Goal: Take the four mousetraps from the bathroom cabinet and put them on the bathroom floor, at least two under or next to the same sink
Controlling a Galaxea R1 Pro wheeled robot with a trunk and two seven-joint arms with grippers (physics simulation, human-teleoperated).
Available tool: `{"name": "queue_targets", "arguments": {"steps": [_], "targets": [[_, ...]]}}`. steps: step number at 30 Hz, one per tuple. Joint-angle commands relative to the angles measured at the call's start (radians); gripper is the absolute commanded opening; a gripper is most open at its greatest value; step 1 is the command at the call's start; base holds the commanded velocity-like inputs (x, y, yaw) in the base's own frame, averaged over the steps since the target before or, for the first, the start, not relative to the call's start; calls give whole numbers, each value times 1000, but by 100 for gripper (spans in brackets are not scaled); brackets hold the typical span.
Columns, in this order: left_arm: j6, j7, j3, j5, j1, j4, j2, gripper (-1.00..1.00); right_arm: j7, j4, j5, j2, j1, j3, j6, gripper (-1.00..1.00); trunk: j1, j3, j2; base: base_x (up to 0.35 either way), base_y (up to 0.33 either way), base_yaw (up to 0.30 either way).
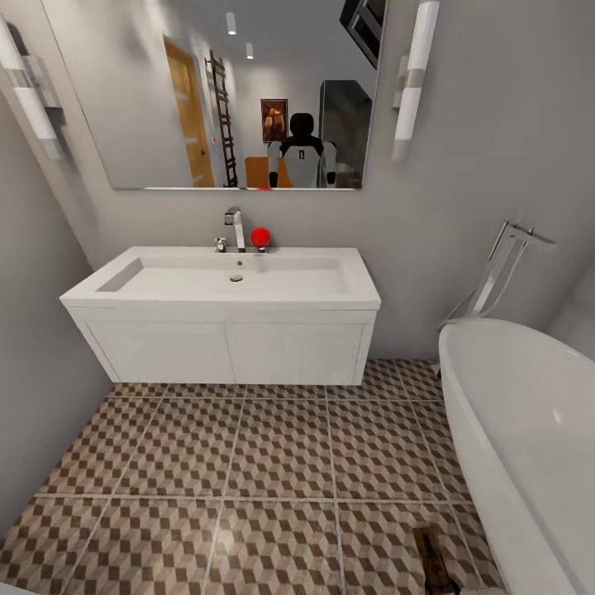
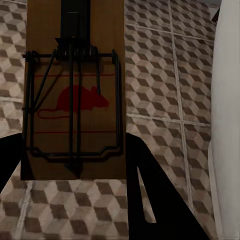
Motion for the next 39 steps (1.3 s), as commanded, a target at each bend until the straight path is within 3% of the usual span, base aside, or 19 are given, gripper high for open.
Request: {"name": "queue_targets", "arguments": {"steps": [1,6,10,17,39], "targets": [[-2,4,-9,6,0,0,0,-100,-2,7,4,2,-1,0,-1,-100,0,-1,0,0,0,0],[-3,4,-11,6,0,4,1,-100,-1,139,4,28,0,-1,-1,-100,0,-1,0,0,0,0],[-3,4,-11,6,0,8,2,-100,0,342,4,59,-1,-1,0,-100,0,-1,0,0,0,0],[-2,3,-13,6,0,24,2,-100,-1,510,4,95,0,-2,4,-100,0,-1,0,0,0,0],[-2,-1,-13,6,0,55,0,-100,-5,539,4,98,0,-4,5,-100,0,-1,0,0,0,0]]}}
